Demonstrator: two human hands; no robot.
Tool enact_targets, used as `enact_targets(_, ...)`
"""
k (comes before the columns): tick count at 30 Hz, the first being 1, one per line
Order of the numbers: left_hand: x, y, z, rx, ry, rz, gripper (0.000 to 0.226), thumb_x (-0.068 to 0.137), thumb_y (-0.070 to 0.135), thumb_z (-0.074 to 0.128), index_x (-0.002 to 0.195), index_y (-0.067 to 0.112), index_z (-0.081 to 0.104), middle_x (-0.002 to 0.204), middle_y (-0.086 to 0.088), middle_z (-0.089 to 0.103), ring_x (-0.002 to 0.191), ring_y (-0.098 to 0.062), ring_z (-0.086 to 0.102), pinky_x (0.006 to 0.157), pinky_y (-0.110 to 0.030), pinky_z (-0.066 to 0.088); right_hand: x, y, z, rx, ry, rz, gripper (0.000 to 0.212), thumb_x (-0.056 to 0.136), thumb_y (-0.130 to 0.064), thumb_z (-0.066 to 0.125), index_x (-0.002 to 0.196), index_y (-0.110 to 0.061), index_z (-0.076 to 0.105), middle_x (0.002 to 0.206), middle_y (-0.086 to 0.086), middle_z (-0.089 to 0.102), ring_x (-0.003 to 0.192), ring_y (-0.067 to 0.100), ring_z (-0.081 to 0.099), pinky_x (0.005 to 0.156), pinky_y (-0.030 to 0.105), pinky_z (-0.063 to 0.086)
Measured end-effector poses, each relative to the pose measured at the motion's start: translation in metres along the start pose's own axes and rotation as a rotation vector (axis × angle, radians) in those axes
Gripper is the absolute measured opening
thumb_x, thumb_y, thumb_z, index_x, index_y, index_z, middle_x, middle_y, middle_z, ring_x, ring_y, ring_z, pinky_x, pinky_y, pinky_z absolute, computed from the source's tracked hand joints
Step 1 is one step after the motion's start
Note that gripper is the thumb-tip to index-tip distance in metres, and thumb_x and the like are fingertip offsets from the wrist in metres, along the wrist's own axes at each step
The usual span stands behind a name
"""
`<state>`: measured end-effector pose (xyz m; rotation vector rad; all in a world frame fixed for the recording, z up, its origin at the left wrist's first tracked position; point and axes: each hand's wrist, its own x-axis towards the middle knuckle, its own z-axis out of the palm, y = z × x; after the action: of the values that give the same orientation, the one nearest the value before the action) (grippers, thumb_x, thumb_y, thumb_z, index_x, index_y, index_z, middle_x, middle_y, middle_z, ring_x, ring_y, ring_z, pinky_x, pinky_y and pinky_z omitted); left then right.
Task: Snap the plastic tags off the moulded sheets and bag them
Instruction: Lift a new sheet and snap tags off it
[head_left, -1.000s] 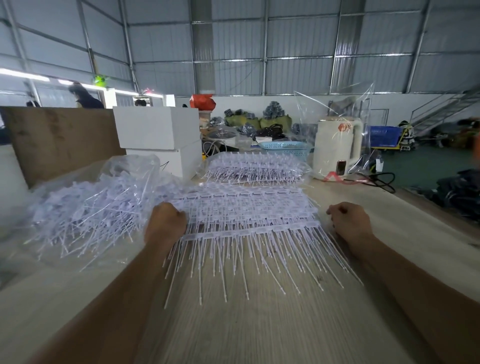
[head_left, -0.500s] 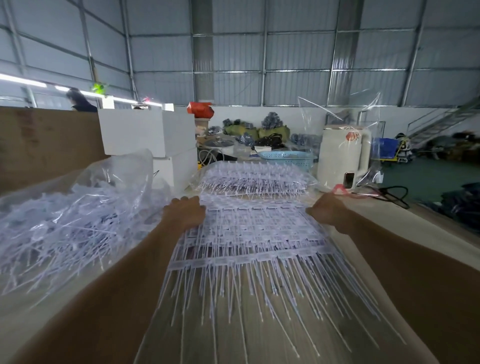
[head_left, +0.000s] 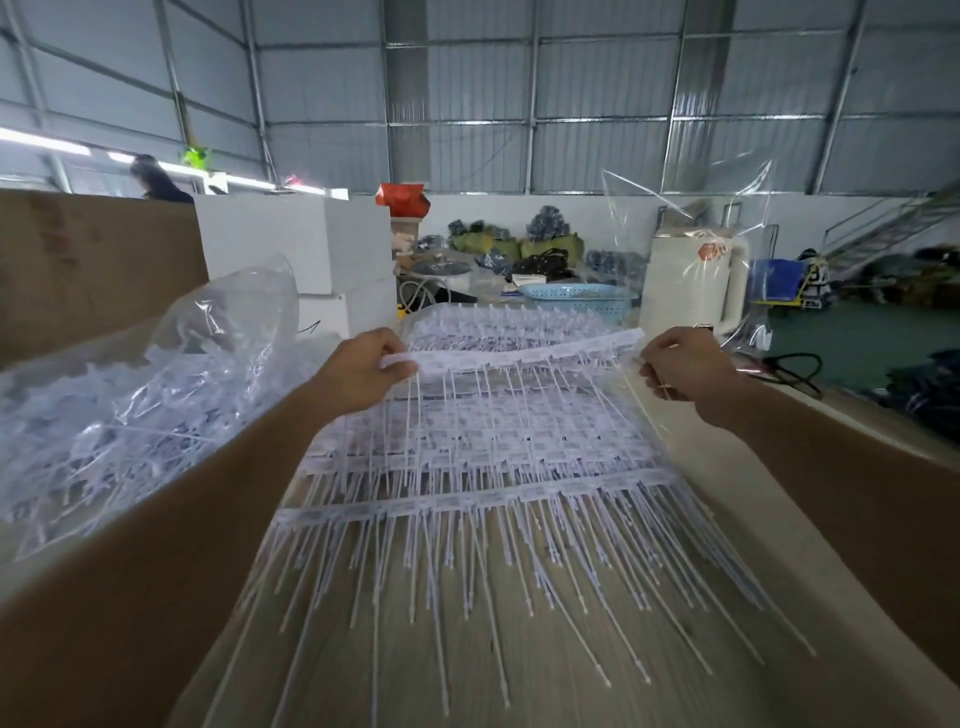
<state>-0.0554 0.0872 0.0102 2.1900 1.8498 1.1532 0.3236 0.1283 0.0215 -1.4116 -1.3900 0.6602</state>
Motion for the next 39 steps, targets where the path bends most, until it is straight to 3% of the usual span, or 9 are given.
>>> enact_targets(6, -0.005, 0.040, -0.033, -0.038, 0.056, 0.071, 0.011, 0.092, 0.018, 0.071, 0.084, 0.024, 0.065, 0.082, 0.007, 0.064, 0.076, -0.008, 0.057, 0.063, -0.018, 0.040, -0.027, -0.013, -0.023, 0.453, -0.134, 0.139, 0.007, 0.098, -0.017, 0.064, 0.104, -0.012, 0.063, 0.081, 0.009, 0.074, 0.060, 0.015, 0.068, 0.055, 0.027, 0.057)
enact_targets(11, -0.016, 0.066, -0.053, -0.123, 0.083, 0.115, 0.006, 0.093, 0.005, 0.067, 0.090, 0.010, 0.070, 0.085, -0.002, 0.067, 0.078, -0.013, 0.058, 0.074, -0.026, 0.043, -0.049, -0.026, -0.033, 0.470, -0.157, 0.109, 0.015, 0.097, -0.020, 0.067, 0.107, -0.008, 0.067, 0.080, 0.007, 0.073, 0.057, 0.012, 0.066, 0.053, 0.024, 0.055)
enact_targets(17, -0.019, 0.107, -0.102, -0.267, 0.132, 0.252, 0.006, 0.093, 0.005, 0.067, 0.096, 0.007, 0.072, 0.081, 0.003, 0.065, 0.068, 0.003, 0.056, 0.063, -0.010, 0.043, -0.057, -0.065, -0.069, 0.577, -0.080, 0.038, 0.017, 0.097, -0.026, 0.066, 0.103, -0.010, 0.069, 0.081, 0.004, 0.073, 0.057, 0.010, 0.065, 0.049, 0.022, 0.051)
enact_targets(25, -0.034, 0.116, -0.111, -0.424, 0.208, 0.117, 0.007, 0.093, 0.006, 0.069, 0.095, 0.010, 0.074, 0.082, 0.000, 0.069, 0.070, -0.007, 0.057, 0.055, -0.010, 0.044, -0.086, -0.082, -0.084, 0.570, -0.165, 0.022, 0.013, 0.096, -0.023, 0.068, 0.104, -0.014, 0.069, 0.083, 0.002, 0.072, 0.055, 0.006, 0.062, 0.060, 0.023, 0.054)
enact_targets(31, -0.049, 0.110, -0.099, -0.412, -0.062, -0.010, 0.013, 0.095, 0.008, 0.065, 0.092, 0.019, 0.072, 0.068, 0.012, 0.068, 0.048, 0.002, 0.053, 0.043, -0.012, 0.041, -0.090, -0.067, -0.089, 0.637, -0.211, 0.073, 0.029, 0.100, -0.037, 0.057, 0.099, -0.009, 0.065, 0.085, 0.005, 0.074, 0.065, 0.014, 0.063, 0.060, 0.026, 0.054)
enact_targets(34, -0.062, 0.094, -0.064, -0.394, -0.139, -0.106, 0.014, 0.098, 0.009, 0.061, 0.102, 0.014, 0.072, 0.115, -0.005, 0.069, 0.089, -0.017, 0.066, 0.063, -0.021, 0.051, -0.095, -0.026, -0.083, 0.382, -0.233, 0.208, 0.037, 0.098, -0.044, 0.057, 0.104, -0.009, 0.067, 0.098, 0.009, 0.074, 0.076, 0.018, 0.064, 0.065, 0.031, 0.052)
enact_targets(36, -0.064, 0.082, -0.048, -0.469, -0.070, -0.128, 0.013, 0.097, 0.010, 0.063, 0.105, 0.010, 0.073, 0.134, -0.010, 0.061, 0.116, -0.025, 0.061, 0.071, -0.024, 0.048, -0.097, -0.001, -0.074, 0.301, -0.265, 0.255, 0.039, 0.098, -0.045, 0.058, 0.106, -0.007, 0.068, 0.098, 0.011, 0.073, 0.069, 0.016, 0.061, 0.059, 0.029, 0.049)
enact_targets(37, -0.062, 0.077, -0.045, -0.502, -0.028, -0.129, 0.012, 0.097, 0.010, 0.064, 0.102, 0.012, 0.074, 0.130, -0.008, 0.064, 0.112, -0.020, 0.063, 0.069, -0.023, 0.047, -0.097, 0.008, -0.070, 0.311, -0.270, 0.267, 0.038, 0.099, -0.042, 0.060, 0.107, -0.007, 0.069, 0.095, 0.011, 0.073, 0.062, 0.014, 0.060, 0.054, 0.026, 0.048)
enact_targets(39, -0.057, 0.068, -0.043, -0.469, -0.008, -0.127, 0.013, 0.096, 0.009, 0.065, 0.094, 0.016, 0.074, 0.105, -0.004, 0.069, 0.078, -0.003, 0.062, 0.057, -0.018, 0.045, -0.095, 0.018, -0.063, 0.345, -0.256, 0.289, 0.034, 0.099, -0.035, 0.062, 0.110, -0.005, 0.070, 0.094, 0.010, 0.072, 0.058, 0.014, 0.060, 0.051, 0.024, 0.047)
